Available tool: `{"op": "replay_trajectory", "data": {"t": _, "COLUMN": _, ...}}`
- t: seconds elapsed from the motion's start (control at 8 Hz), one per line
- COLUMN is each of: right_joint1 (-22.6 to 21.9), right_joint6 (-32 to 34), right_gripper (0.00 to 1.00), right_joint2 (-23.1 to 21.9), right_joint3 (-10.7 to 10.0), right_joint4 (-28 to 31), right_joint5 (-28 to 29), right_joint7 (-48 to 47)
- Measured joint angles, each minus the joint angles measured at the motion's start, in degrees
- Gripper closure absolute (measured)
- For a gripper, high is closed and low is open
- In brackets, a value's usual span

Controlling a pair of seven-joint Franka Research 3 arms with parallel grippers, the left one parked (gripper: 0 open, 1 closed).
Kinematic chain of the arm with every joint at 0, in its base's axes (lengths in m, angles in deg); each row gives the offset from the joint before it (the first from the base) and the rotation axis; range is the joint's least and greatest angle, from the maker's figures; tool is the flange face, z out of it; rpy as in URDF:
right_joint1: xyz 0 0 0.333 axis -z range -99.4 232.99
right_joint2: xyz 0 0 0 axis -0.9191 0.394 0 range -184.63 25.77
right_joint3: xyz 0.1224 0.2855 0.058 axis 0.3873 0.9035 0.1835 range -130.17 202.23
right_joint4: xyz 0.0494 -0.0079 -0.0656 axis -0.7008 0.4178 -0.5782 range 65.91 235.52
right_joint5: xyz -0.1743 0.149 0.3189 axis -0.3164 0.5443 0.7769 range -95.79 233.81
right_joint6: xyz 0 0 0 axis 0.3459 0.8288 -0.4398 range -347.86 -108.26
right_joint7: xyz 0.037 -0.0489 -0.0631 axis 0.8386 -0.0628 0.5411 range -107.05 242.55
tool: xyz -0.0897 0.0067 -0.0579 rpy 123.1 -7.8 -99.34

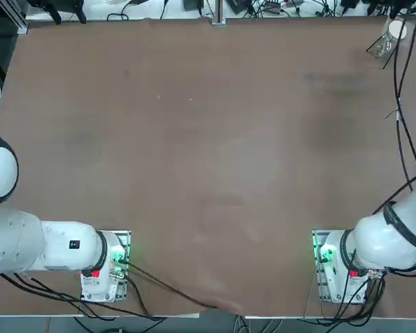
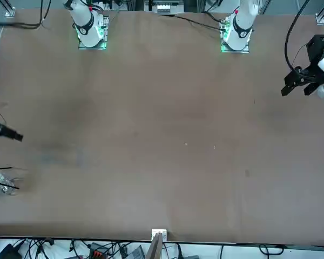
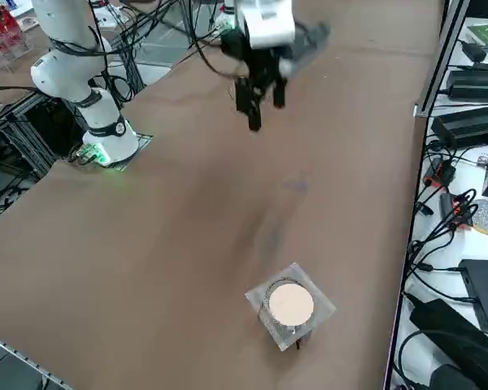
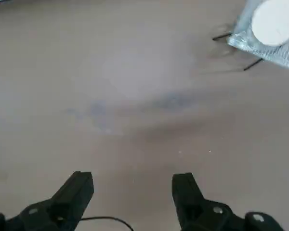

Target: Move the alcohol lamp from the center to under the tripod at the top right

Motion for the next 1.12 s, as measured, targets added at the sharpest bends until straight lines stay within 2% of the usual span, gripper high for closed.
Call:
{"op": "replay_trajectory", "data": {"t": 0.25, "right_joint1": -4.9, "right_joint6": 2.0, "right_gripper": 0.00, "right_joint2": -4.2, "right_joint3": -1.7, "right_joint4": 0.2, "right_joint5": 0.0, "right_joint7": 1.4}}
{"op": "replay_trajectory", "data": {"t": 0.62, "right_joint1": -6.3, "right_joint6": 6.2, "right_gripper": 0.00, "right_joint2": -9.1, "right_joint3": -1.7, "right_joint4": 2.1, "right_joint5": -0.1, "right_joint7": 2.0}}
{"op": "replay_trajectory", "data": {"t": 0.88, "right_joint1": -6.3, "right_joint6": 5.3, "right_gripper": 0.00, "right_joint2": -15.1, "right_joint3": -0.6, "right_joint4": 9.2, "right_joint5": -0.4, "right_joint7": 2.4}}
{"op": "replay_trajectory", "data": {"t": 1.12, "right_joint1": -6.3, "right_joint6": 4.2, "right_gripper": 0.00, "right_joint2": -21.6, "right_joint3": 1.5, "right_joint4": 17.3, "right_joint5": -2.4, "right_joint7": 2.4}}
